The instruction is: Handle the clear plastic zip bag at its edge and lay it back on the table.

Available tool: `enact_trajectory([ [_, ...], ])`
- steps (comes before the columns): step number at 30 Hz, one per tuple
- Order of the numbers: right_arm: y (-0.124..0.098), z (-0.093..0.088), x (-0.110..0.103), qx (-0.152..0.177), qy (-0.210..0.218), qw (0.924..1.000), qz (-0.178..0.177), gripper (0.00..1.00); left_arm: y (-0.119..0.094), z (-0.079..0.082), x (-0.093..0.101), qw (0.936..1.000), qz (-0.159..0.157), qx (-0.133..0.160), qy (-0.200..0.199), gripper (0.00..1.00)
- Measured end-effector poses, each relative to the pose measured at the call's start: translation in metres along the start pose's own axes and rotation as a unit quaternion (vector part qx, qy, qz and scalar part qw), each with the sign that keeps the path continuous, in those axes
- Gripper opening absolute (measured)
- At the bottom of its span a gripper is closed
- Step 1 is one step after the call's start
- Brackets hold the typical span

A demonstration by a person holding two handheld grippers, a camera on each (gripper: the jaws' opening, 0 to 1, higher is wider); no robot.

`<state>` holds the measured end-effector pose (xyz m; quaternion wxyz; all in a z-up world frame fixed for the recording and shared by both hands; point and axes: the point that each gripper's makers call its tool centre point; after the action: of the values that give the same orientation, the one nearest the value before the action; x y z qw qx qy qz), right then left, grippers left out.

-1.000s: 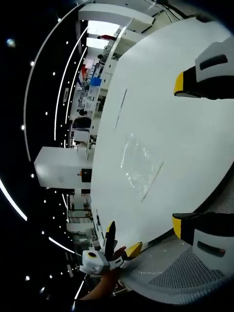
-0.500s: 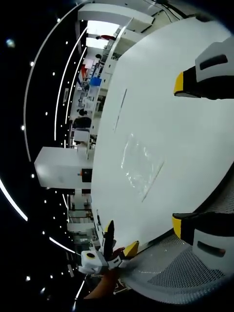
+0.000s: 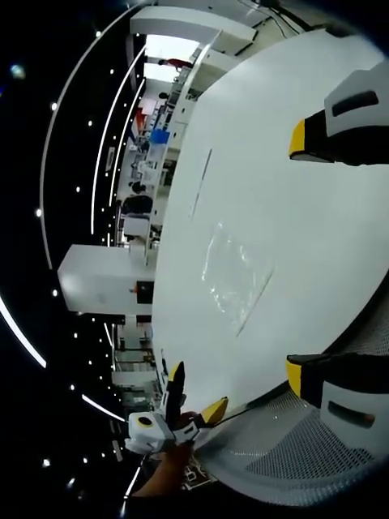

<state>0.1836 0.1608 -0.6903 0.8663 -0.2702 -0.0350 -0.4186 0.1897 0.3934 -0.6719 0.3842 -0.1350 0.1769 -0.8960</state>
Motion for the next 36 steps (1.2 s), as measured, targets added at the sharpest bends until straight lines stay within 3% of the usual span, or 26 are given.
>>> enact_trajectory([
  [9,-0.001,0.002,0.0,0.0,0.001,1.0,-0.002,0.99,0.008,-0.005,-0.002,0.9969,-0.027,-0.038,0.063,0.81],
  [19,0.0,0.002,0.001,-0.001,0.001,1.0,-0.003,0.99,0.016,-0.011,-0.012,0.9917,-0.049,-0.072,0.095,0.77],
  [36,0.001,0.0,0.0,-0.004,-0.001,1.0,-0.001,0.98,0.028,-0.036,-0.019,0.9705,-0.089,-0.146,0.17,0.74],
])
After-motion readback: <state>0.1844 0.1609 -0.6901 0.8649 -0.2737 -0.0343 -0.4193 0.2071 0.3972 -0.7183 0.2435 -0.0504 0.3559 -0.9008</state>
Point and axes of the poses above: the point that each gripper's makers call its tool centre point, and the gripper's own axes: y roughly forward along the fingers, x roughly to its right, z roughly out of its top, and after that the axes turned 15 degrees about -y, right-handed
